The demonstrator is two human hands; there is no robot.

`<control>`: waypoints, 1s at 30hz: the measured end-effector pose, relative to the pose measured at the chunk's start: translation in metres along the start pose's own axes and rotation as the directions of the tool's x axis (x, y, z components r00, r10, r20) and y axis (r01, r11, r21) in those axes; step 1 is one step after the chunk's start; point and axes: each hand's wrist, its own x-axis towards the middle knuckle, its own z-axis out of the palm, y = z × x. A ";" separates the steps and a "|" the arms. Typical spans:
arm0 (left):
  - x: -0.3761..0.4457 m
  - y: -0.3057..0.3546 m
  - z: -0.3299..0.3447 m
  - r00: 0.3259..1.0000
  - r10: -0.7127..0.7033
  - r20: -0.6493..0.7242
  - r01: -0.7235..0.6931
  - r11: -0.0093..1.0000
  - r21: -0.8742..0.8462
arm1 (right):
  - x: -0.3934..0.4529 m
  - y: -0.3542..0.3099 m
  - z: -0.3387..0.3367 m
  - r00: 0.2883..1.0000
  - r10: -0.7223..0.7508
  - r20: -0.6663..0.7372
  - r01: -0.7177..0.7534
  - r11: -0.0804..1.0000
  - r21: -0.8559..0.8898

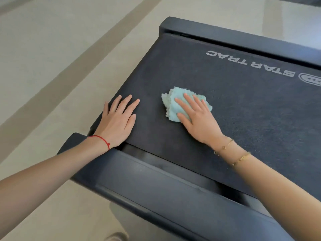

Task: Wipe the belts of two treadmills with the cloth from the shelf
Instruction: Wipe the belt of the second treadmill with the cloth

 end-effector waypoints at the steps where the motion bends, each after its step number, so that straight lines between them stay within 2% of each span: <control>1: 0.002 -0.004 0.000 1.000 0.011 0.002 -0.011 1.000 -0.011 | 0.010 0.000 0.002 0.998 0.066 -0.017 -0.066 0.998 -0.023; 3: 0.005 -0.007 0.001 1.000 0.031 -0.003 -0.031 0.998 -0.049 | 0.014 -0.008 0.007 0.992 0.117 -0.046 -0.119 0.992 -0.049; 8: 0.001 -0.006 0.001 0.999 0.036 -0.017 -0.038 0.993 -0.111 | -0.031 -0.046 0.008 0.999 -0.014 0.037 0.015 1.000 -0.014; 14: 0.000 -0.006 -0.004 0.999 0.043 0.012 -0.041 0.992 -0.118 | -0.063 -0.073 0.010 0.997 -0.061 0.054 0.061 0.998 -0.008; 17: 0.000 -0.003 -0.002 0.999 0.033 -0.005 -0.033 0.993 -0.110 | -0.056 -0.069 0.008 0.999 -0.028 0.039 0.028 1.000 0.002; 22: -0.002 -0.001 0.001 1.000 0.022 -0.008 -0.023 0.994 -0.103 | -0.006 -0.052 0.010 0.988 0.153 -0.013 -0.153 0.988 -0.003; 30: 0.000 0.000 0.002 0.999 0.034 -0.030 -0.036 0.997 -0.073 | 0.073 -0.020 0.011 0.973 0.224 -0.057 -0.226 0.974 -0.034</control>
